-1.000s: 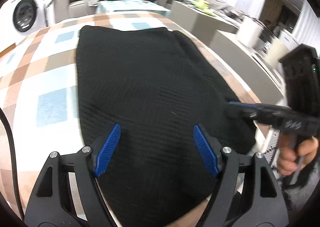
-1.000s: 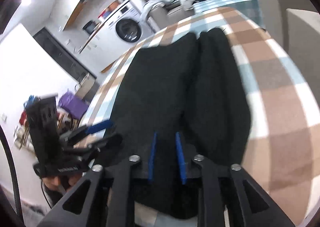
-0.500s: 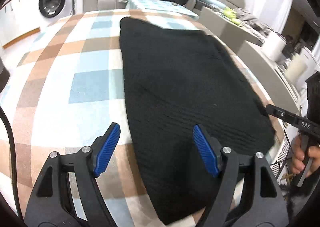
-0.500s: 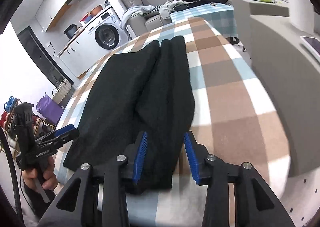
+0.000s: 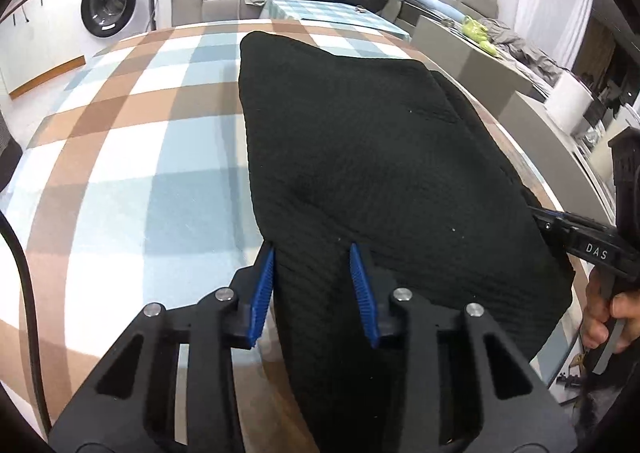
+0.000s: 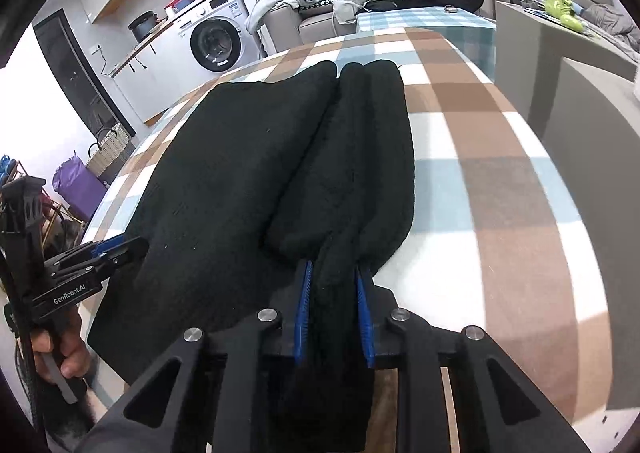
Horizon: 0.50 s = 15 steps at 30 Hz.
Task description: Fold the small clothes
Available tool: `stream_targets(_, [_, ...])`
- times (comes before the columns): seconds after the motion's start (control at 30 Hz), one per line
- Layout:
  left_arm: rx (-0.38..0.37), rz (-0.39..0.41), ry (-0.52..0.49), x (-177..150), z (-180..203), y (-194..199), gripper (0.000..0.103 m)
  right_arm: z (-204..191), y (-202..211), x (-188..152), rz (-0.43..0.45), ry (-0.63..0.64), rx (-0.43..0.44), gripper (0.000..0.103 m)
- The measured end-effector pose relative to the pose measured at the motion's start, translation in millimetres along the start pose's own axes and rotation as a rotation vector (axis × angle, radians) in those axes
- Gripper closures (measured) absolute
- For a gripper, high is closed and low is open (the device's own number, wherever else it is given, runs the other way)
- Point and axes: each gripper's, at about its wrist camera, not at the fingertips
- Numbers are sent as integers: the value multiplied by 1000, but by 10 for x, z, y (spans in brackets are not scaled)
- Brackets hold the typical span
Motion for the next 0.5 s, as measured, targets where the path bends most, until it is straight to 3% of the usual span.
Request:
stream_targets(0.3, [91, 18, 43, 325, -520, -104, 69, -392, -423, 363, 15, -20, 3, 82])
stream_targets(0.5, [93, 31, 28, 379, -612, -90, 69, -511, -497, 426, 28, 8, -25, 82])
Point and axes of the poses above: each gripper's, at about its wrist camera, not at the fingertips, and y roughly against the way its jaws point, z to its right, x to its top, and after that the axes turned 1 degree about z, right-handed
